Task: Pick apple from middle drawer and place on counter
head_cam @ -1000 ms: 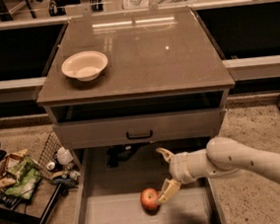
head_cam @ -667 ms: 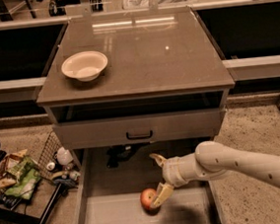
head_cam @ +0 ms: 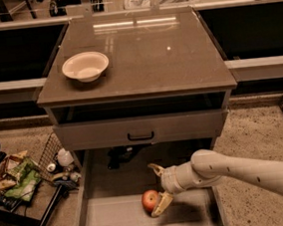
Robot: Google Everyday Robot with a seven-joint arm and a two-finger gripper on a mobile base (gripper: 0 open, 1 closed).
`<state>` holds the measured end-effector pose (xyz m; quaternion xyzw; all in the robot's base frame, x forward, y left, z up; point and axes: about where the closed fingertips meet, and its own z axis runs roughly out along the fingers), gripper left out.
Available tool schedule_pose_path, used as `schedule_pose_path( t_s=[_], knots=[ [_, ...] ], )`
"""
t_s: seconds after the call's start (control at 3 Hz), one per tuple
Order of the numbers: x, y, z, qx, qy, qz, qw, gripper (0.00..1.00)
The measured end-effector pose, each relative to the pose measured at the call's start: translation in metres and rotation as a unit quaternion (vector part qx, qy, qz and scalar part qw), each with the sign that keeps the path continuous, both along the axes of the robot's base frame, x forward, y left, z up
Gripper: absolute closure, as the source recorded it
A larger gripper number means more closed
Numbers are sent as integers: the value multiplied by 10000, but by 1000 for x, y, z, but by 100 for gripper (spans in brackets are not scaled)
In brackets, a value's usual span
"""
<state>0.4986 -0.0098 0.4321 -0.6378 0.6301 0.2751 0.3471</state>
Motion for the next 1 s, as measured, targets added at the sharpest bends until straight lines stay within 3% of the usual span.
schedule_pose_path(
  t_s=[0.67,1.0],
  knots=[
    [-29,11,-31,-65,83,262,9996,0],
    [-41,16,-42,-47,109,378,9992,16]
  ],
)
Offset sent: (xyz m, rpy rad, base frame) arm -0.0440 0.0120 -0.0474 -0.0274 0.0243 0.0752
